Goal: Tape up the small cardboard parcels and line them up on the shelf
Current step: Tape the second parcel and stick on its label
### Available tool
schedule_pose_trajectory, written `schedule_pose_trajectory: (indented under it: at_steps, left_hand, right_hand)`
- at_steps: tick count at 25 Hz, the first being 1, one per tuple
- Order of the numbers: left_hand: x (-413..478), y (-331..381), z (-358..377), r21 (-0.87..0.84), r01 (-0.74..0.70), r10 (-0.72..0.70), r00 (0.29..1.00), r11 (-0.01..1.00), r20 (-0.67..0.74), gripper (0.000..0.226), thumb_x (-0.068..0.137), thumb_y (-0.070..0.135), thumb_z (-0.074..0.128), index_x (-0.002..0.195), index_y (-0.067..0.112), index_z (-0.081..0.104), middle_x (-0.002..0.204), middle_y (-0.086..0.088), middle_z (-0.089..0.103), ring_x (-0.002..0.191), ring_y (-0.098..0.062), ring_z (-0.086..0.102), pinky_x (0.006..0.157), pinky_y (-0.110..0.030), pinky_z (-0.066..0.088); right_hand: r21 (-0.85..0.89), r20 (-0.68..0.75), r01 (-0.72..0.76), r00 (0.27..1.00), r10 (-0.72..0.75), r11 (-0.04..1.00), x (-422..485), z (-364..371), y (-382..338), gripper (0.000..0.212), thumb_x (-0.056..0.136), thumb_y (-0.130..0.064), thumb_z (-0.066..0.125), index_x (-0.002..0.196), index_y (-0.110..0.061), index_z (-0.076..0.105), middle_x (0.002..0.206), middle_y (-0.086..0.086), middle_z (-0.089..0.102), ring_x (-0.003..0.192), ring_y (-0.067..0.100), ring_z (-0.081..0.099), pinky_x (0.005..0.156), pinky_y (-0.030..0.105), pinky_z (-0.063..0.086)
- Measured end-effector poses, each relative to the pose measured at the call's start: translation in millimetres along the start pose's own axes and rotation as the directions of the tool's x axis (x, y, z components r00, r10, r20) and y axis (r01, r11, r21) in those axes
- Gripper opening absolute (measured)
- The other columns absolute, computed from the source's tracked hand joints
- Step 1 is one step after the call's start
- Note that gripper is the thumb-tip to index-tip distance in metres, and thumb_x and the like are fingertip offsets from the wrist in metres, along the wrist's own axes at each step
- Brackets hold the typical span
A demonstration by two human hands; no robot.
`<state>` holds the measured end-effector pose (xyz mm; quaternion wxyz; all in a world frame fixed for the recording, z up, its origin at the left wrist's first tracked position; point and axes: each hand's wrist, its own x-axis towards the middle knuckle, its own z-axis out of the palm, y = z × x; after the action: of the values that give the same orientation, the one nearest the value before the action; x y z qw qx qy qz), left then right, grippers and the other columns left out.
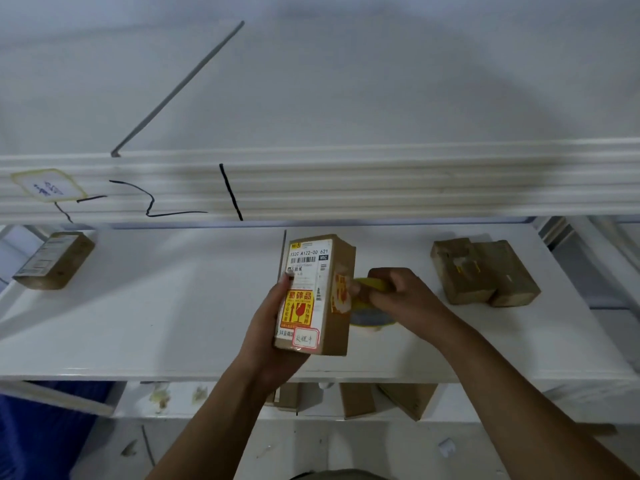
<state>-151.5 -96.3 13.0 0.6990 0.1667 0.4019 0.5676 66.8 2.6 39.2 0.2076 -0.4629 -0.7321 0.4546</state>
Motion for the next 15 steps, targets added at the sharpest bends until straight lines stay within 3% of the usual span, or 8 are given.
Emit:
schedule_pose_trajectory:
  at_steps: [2, 3, 5, 8, 11, 13, 15]
  left_hand:
    - [4, 4, -3, 0.313, -0.026, 0.05, 0.996, 0.95, -0.072, 0.06, 0.1, 0.059, 0.052, 0.135, 0.014, 0.07, 0.117, -0.014, 0.078, 0.104, -0.031, 0.076, 0.088, -0.04, 0.063]
    - [5, 6, -3, 0.494, -0.061, 0.131, 0.986, 0.867, -0.108, 0.062, 0.098, 0.061, 0.049, 0.132, 0.015, 0.072, 0.113, -0.013, 0.08, 0.103, -0.031, 0.077, 0.085, -0.036, 0.063]
    - [5, 6, 1, 0.655, -0.145, 0.287, 0.951, 0.741, -0.114, 0.052, 0.096, 0.066, 0.05, 0.12, 0.028, 0.077, 0.104, -0.004, 0.082, 0.097, -0.023, 0.08, 0.075, -0.026, 0.063]
    - [3, 3, 11, 0.685, -0.158, 0.248, 0.968, 0.712, -0.035, 0.039, 0.08, 0.078, 0.067, 0.105, 0.05, 0.075, 0.101, 0.012, 0.08, 0.091, -0.01, 0.078, 0.071, -0.025, 0.062]
    - [2, 8, 8, 0.576, -0.177, 0.299, 0.946, 0.798, -0.123, 0.051, 0.071, 0.066, 0.081, 0.108, 0.031, 0.078, 0.098, -0.004, 0.081, 0.093, -0.026, 0.079, 0.071, -0.038, 0.064]
    - [0, 10, 4, 0.469, -0.147, 0.246, 0.956, 0.871, -0.157, 0.056, 0.078, 0.055, 0.08, 0.118, 0.015, 0.075, 0.105, -0.016, 0.08, 0.098, -0.036, 0.078, 0.075, -0.045, 0.065]
    - [-3, 11, 1, 0.425, -0.091, 0.18, 0.968, 0.9, -0.173, 0.064, 0.079, 0.053, 0.078, 0.124, 0.009, 0.072, 0.111, -0.022, 0.078, 0.102, -0.038, 0.078, 0.08, -0.047, 0.065]
  right_hand:
    - [0.105, -0.019, 0.014, 1.0, -0.012, 0.994, -2, -2, -4, 0.059, 0.09, -0.054, 0.076, 0.066, -0.006, 0.052, 0.063, 0.014, 0.045, 0.061, 0.014, 0.047, 0.065, 0.034, 0.034]
    - [0.103, -0.057, 0.033, 0.998, -0.027, 0.994, -5, 0, -6, 0.059, 0.088, -0.056, 0.076, 0.061, -0.011, 0.048, 0.06, 0.009, 0.041, 0.058, 0.013, 0.044, 0.063, 0.033, 0.032]
    - [-0.026, -0.131, 0.07, 0.989, -0.072, 0.997, -9, 10, -11, 0.059, 0.086, -0.061, 0.074, 0.058, -0.018, 0.047, 0.057, 0.001, 0.04, 0.055, 0.013, 0.043, 0.059, 0.034, 0.033]
    - [-0.09, -0.087, 0.071, 0.993, -0.079, 0.993, -13, 21, -19, 0.054, 0.086, -0.074, 0.06, 0.076, -0.021, 0.063, 0.072, 0.0, 0.061, 0.072, 0.017, 0.062, 0.068, 0.039, 0.051]
    - [0.139, 0.082, 0.085, 0.992, -0.097, 0.987, -16, 6, -14, 0.039, 0.091, -0.064, 0.054, 0.097, -0.028, 0.067, 0.089, -0.008, 0.066, 0.086, 0.009, 0.064, 0.077, 0.028, 0.049]
    - [0.229, 0.105, 0.109, 0.985, -0.136, 0.967, -20, -2, -9, 0.04, 0.089, -0.061, 0.061, 0.09, -0.022, 0.065, 0.079, -0.004, 0.058, 0.077, 0.006, 0.059, 0.072, 0.024, 0.045]
    - [0.218, 0.041, 0.188, 0.979, -0.202, 0.958, -19, -1, -6, 0.048, 0.087, -0.059, 0.066, 0.072, -0.015, 0.057, 0.066, -0.003, 0.045, 0.064, 0.008, 0.05, 0.062, 0.023, 0.039]
